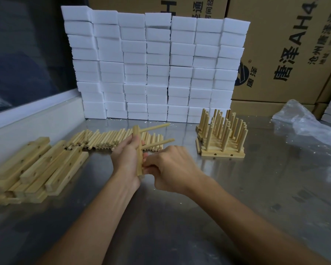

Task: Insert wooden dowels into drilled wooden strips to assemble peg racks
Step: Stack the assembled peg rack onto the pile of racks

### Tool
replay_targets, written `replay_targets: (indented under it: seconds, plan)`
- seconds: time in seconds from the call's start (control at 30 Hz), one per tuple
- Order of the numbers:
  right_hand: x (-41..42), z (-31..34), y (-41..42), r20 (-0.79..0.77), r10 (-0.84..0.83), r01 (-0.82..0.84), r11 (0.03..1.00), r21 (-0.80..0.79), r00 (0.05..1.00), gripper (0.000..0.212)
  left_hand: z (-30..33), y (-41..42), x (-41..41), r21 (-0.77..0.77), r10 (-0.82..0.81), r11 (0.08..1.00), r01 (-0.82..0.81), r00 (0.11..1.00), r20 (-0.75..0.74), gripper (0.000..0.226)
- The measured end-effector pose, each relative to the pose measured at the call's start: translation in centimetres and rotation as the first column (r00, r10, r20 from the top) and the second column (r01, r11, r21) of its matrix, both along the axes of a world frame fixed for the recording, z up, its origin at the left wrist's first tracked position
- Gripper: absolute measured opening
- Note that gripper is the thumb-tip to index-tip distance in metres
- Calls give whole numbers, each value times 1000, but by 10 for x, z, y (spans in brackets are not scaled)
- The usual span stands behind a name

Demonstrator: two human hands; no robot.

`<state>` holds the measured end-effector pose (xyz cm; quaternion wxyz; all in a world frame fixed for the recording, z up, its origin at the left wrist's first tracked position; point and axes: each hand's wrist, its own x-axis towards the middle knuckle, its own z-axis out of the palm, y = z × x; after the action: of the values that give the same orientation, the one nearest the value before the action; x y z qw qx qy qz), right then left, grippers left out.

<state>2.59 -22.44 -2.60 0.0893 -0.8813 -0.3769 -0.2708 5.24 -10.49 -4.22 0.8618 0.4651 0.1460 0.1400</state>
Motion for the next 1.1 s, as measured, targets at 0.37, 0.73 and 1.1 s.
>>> replay_targets:
  seconds: [0.37,0.73,1.1]
  plan:
    - [10,1,-8,-452,70,31,977,213,889,19,0,-8,0,119,20,992,-33,994,110,22]
    - [10,1,-5,-314,80,-33,988,150,946,8,-1,-5,-1,75,56,995,-61,995,77,12]
    - [10,13,-11,-498,-54,110,991,83,866,3,-6,-1,4,160,51,984,-76,986,159,21]
